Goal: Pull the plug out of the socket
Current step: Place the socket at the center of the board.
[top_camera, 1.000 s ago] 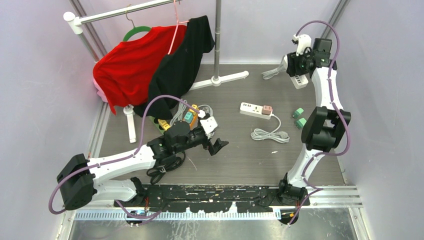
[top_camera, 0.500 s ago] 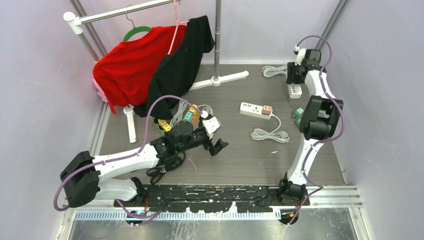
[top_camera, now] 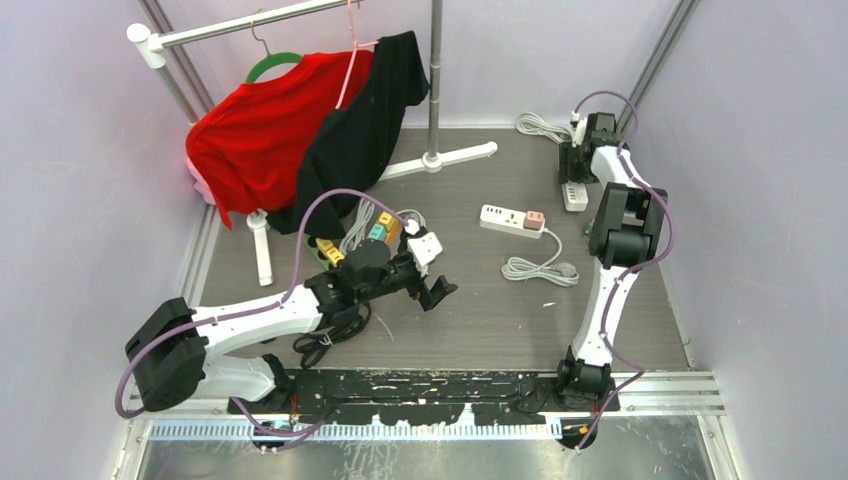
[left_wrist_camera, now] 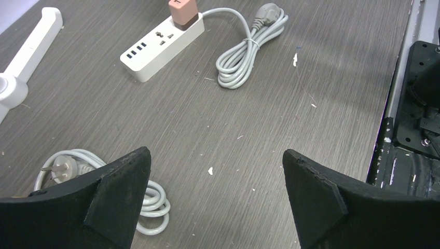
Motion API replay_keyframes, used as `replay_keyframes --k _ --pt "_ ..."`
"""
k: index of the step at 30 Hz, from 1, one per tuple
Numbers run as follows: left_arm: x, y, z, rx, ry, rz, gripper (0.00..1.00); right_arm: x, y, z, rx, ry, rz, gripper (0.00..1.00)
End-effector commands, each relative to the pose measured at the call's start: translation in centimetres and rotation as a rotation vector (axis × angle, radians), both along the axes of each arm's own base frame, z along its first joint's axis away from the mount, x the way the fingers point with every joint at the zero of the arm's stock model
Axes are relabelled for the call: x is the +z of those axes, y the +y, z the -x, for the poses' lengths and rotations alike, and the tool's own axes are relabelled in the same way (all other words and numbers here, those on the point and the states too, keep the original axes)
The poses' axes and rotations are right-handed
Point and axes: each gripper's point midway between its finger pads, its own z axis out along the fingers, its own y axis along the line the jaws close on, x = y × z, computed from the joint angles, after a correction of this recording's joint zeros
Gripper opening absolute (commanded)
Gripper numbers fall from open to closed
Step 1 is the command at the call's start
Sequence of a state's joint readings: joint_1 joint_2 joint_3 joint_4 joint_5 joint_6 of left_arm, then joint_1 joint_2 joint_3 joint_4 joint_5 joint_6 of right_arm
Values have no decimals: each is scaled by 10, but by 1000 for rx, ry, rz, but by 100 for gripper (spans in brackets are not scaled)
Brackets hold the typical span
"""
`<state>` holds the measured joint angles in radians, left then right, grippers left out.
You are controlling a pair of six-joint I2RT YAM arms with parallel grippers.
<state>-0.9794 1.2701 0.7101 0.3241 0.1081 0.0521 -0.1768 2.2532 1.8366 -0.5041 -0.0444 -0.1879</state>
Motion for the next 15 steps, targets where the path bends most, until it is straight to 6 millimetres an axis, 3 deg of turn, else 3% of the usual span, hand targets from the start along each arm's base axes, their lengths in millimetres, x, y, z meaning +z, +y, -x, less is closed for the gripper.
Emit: replay_keyframes --k 1,5,11,15 --pt "34 -8 -6 -4 -34 80 96 21 -1 -20 8 -71 41 37" --pt "32 -7 -7 4 -31 72 96 16 -3 -18 16 -56 50 53" --pt "34 -6 -7 9 -31 73 96 26 1 -17 35 -64 33 79" --pt "40 -7 -6 1 -34 81 96 36 2 -16 42 -75 27 85"
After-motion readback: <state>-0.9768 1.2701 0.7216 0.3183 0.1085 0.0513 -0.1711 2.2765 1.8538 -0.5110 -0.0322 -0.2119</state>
